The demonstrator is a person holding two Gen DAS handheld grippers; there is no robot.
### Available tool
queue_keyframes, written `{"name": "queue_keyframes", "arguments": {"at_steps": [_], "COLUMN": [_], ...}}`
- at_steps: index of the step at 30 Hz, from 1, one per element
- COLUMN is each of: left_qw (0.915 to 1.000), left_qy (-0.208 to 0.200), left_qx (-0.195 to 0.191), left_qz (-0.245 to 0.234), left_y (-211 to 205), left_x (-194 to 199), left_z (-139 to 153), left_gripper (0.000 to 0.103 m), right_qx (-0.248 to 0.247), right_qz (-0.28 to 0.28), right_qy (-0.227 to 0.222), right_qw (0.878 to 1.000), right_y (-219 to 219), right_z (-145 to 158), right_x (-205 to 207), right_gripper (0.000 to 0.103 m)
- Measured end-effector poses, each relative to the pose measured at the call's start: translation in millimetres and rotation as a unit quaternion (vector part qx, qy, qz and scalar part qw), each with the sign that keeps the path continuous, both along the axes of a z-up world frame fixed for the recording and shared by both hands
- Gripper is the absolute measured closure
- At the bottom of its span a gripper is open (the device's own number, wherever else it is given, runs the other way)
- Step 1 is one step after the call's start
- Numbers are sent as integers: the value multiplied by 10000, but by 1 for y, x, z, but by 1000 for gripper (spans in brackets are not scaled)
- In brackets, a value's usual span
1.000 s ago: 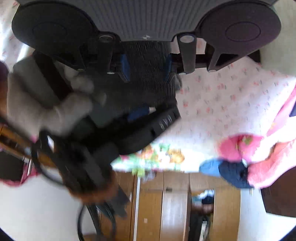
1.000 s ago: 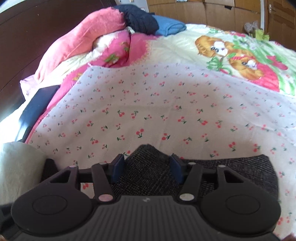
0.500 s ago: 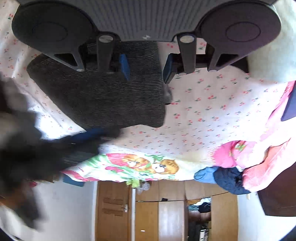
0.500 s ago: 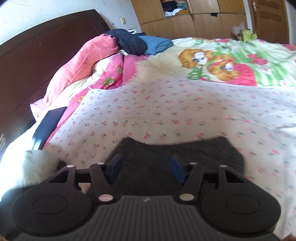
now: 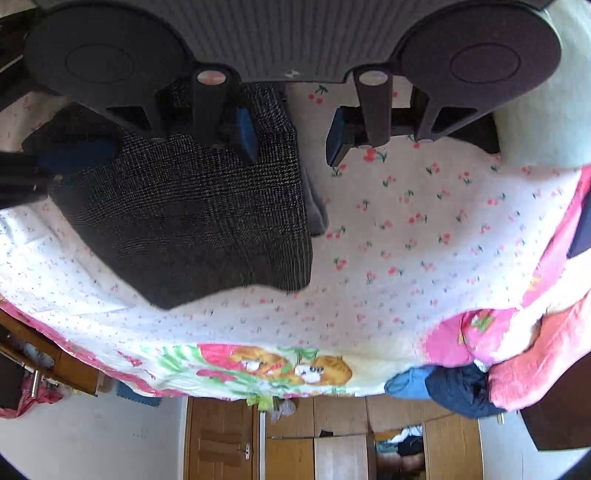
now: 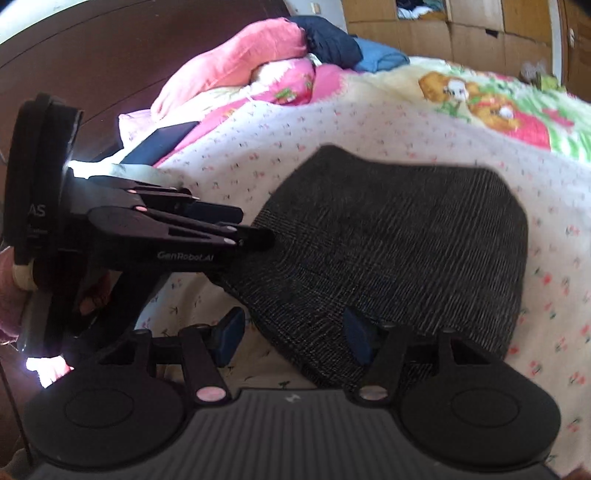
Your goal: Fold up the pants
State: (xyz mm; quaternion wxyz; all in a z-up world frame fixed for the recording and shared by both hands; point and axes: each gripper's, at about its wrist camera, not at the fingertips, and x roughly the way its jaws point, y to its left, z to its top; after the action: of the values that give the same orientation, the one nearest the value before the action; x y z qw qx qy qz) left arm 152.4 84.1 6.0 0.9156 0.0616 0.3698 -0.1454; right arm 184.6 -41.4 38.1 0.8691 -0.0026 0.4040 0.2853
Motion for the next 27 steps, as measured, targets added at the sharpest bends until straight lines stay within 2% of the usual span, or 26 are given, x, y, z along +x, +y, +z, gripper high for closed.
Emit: {"name": "queue_keyframes", "arguments": {"at_steps": [3,6,9,11,14,16,18,22,27], "left_qw": [9998,9992,9989,9987,9991,9993,9994,9985,9975], "left_qy": [-121,-282,-456,-502,-242,-130,-89,-96,-65], "left_qx": [141,280,119,49,337,331,267,468,663], "left_qz": [-16,-45,0,34,73,103,182,265,222], "left_y": [-1,-6,-5,-7,-18,-20,-18,-24,-42], "left_x": [-6,-12,-19,-21,-16,-16,-16,-22,-30], "left_z": [0,12,25,28,12,0,1,18,18], "left_gripper": [42,43,43,43,43,43,43,44,44], "right_qx": [132,263,457,365,-23,-61,-90,363,378], "right_qz": [-45,-182,-633,-916,-1103,-1071,-1118,-1249,-1424], "right_qy": [93,-20,-239,-365,-238,-182,-168,-175,-218], "right_qw": [9999,9995,9967,9945,9936,9941,9935,9913,9888], "right_y": [1,-9,-33,-46,-54,-54,-52,-61,-64], "right_z": [2,17,29,29,11,1,1,16,8], "right_x": [-1,-7,-12,-13,-10,-12,-13,-20,-25], "right_gripper": [42,44,44,43,43,43,43,43,43]}}
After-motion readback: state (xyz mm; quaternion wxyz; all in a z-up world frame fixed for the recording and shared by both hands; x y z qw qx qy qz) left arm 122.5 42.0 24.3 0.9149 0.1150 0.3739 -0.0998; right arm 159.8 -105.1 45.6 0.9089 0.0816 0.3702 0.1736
